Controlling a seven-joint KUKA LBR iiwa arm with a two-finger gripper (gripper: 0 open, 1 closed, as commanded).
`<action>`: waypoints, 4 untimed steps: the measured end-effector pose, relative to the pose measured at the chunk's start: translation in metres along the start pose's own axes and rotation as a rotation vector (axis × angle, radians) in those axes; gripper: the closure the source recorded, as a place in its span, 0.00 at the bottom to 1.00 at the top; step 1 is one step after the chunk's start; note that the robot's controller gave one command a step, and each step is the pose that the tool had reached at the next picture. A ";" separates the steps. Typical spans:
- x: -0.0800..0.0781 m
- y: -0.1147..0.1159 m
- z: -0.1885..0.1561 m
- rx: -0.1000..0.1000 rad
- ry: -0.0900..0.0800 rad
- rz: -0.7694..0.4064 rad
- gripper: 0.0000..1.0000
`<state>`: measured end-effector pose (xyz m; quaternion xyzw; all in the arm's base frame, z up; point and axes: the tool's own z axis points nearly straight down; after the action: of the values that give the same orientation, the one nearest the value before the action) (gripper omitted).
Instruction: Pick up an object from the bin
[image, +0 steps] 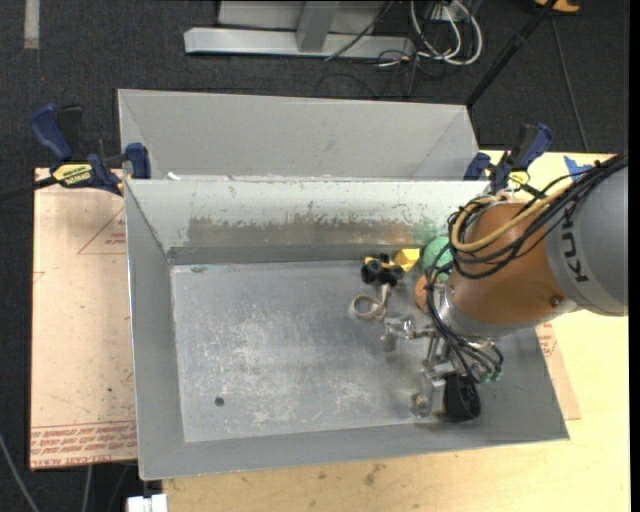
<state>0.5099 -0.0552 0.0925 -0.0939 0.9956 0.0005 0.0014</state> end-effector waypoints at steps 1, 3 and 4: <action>-0.002 -0.054 0.004 -0.004 0.002 0.063 0.00; -0.005 -0.082 0.022 -0.001 -0.001 -0.401 1.00; -0.005 -0.082 0.022 -0.001 -0.001 -0.401 1.00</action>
Offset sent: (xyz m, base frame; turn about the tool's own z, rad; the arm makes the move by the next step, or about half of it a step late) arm -0.0053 -0.0940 -0.0212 -0.0154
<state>0.5298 -0.1350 0.0708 -0.2902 0.9570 0.0007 0.0018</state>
